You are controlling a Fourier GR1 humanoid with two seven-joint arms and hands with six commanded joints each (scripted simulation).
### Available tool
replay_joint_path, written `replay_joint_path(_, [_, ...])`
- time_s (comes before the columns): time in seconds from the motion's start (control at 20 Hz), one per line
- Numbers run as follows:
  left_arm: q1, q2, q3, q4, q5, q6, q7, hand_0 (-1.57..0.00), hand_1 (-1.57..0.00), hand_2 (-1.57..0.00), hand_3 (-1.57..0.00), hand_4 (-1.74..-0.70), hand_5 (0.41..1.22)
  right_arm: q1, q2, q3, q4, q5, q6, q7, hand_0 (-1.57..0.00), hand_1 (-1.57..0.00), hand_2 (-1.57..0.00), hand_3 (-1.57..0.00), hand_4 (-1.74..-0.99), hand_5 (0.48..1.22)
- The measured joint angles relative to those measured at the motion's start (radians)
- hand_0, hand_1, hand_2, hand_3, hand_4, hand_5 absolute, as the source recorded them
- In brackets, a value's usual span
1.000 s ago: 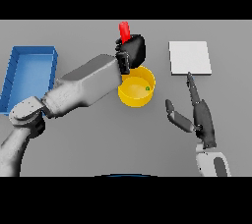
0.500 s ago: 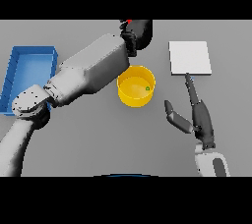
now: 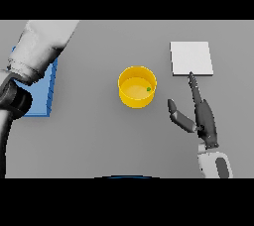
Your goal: Pick up the red beaker and tilt it to pour out 1 green nut into yellow bowl. Pick up the yellow bowl and place it on the metallic measuring scale.
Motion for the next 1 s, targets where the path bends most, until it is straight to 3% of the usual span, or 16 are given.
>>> replay_joint_path(0.2, [0.028, 0.121, 0.189, 0.068, 0.168, 0.07, 0.079, -1.57, -1.57, -1.57, -1.45, -1.74, 1.221, -0.027, 0.012, -0.009, 0.02, -0.032, 0.01, 0.02, 0.0, 0.0, 0.0, 0.0, -1.002, 0.666])
replay_joint_path(0.3, [0.075, 0.171, 0.268, 0.074, 0.25, 0.129, 0.114, -1.57, -1.57, -1.57, -1.43, -1.74, 1.221, -0.025, 0.015, -0.013, 0.024, -0.043, 0.011, -0.004, 0.0, 0.0, 0.0, 0.0, -1.012, 0.659])
replay_joint_path(0.5, [0.217, 0.265, 0.39, 0.072, 0.392, 0.223, 0.191, -1.57, -1.57, -1.57, -1.43, -1.74, 1.221, -0.022, 0.018, 0.01, 0.014, -0.013, 0.006, 0.009, 0.0, 0.0, 0.0, 0.0, -1.05, 0.653])
replay_joint_path(0.55, [0.253, 0.272, 0.428, 0.064, 0.437, 0.25, 0.236, -1.57, -1.57, -1.57, -1.44, -1.74, 1.221, -0.024, 0.023, 0.015, 0.017, -0.007, 0.004, 0.015, 0.0, 0.0, 0.0, 0.0, -1.057, 0.652])
replay_joint_path(0.7, [0.384, 0.301, 0.514, 0.0, 0.551, 0.318, 0.25, -1.57, -1.57, -1.57, -1.47, -1.74, 1.221, -0.018, 0.015, 0.012, 0.019, 0.004, -0.005, 0.018, 0.0, 0.0, 0.0, 0.0, -1.047, 0.651])
replay_joint_path(0.75, [0.414, 0.292, 0.536, -0.028, 0.584, 0.337, 0.299, -1.57, -1.57, -1.57, -1.47, -1.74, 1.221, -0.021, 0.007, 0.01, 0.015, 0.005, -0.002, 0.015, 0.0, 0.0, 0.0, 0.0, -1.048, 0.651])
replay_joint_path(0.85, [0.512, 0.3, 0.574, -0.117, 0.646, 0.358, 0.319, -1.57, -1.57, -1.57, -1.48, -1.74, 1.221, -0.018, 0.015, 0.026, 0.014, 0.037, -0.019, 0.021, 0.0, 0.0, 0.0, 0.0, -1.054, 0.648])
replay_joint_path(1.0, [0.638, 0.305, 0.593, -0.285, 0.699, 0.388, 0.405, -1.57, -1.57, -1.57, -1.46, -1.74, 1.221, -0.025, 0.008, 0.023, 0.007, 0.034, -0.013, 0.028, 0.0, 0.0, 0.0, 0.0, -1.035, 0.65])
